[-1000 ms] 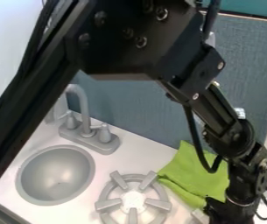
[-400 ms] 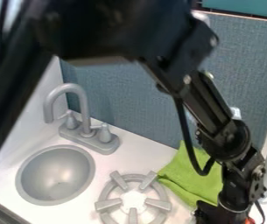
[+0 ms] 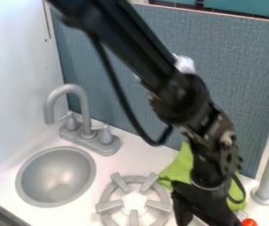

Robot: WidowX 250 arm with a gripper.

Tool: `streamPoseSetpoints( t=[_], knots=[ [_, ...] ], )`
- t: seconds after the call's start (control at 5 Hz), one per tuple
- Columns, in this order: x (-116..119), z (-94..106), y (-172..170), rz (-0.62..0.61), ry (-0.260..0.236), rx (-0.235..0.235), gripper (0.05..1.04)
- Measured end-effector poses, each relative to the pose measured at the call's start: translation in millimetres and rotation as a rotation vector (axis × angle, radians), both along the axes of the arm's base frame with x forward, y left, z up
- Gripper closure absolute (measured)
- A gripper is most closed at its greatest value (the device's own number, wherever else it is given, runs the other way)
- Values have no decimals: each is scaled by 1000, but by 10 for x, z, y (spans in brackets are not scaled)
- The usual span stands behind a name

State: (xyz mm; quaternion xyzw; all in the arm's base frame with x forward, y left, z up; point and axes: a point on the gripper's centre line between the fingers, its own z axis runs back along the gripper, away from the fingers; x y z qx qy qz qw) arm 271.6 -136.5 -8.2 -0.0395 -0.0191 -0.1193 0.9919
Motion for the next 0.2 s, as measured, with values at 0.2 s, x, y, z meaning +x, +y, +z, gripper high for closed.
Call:
streamPoseSetpoints(
  t=[0.2],
  knots=[
    [-139,182,265,-20,33,51,84]
  ],
)
